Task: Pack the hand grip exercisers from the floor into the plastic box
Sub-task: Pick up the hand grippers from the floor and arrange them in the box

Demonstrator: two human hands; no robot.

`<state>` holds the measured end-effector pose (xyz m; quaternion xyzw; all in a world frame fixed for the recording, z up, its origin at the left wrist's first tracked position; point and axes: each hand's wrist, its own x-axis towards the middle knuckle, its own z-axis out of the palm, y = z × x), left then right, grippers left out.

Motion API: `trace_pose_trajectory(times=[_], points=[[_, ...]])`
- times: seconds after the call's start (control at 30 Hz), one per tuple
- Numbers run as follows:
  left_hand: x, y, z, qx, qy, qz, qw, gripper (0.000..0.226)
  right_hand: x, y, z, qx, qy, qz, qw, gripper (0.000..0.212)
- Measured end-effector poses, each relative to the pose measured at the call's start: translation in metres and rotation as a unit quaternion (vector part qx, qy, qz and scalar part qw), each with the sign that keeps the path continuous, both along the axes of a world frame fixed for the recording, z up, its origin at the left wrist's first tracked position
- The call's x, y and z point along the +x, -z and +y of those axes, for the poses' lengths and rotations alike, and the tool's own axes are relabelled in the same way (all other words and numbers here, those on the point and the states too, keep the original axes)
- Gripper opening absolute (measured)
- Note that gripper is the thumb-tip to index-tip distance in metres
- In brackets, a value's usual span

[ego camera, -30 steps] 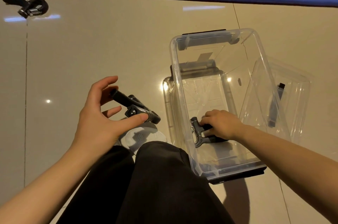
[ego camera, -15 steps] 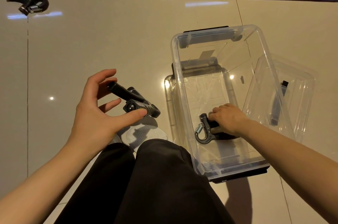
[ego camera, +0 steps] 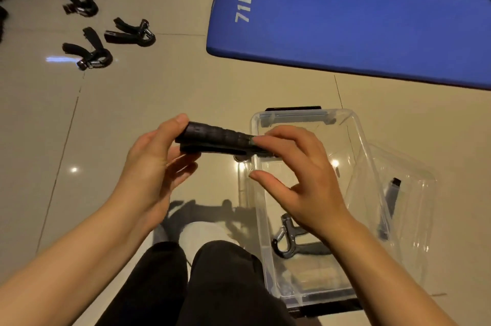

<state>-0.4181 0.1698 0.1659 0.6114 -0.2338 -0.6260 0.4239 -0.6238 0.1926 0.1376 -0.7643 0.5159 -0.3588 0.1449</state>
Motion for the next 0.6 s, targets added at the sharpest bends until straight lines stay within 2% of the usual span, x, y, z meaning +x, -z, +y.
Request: trace_pose_trajectory(times=[0.1,0.23,0.43,0.6], points=[[-0.011,-0.004,-0.001,0.039,0.044,0.025,0.998,0.045,-0.009,-0.012,-0.011,-0.039,0.024,0.039,0.998,0.034],[-0.022,0.005,0.003,0.104,0.101,0.037,0.989,0.061,-0.024,-0.012,-0.014,-0.042,0.033,0.132,0.990,0.042],[-0.028,0.017,0.004,0.166,0.118,0.064,0.977,0.069,0.000,0.009,-0.001,-0.053,-0.003,0.321,0.946,0.089],[-0.022,0.025,0.008,0.212,0.172,0.106,0.956,0.073,0.003,0.019,-0.006,-0.068,-0.024,0.317,0.946,0.061]])
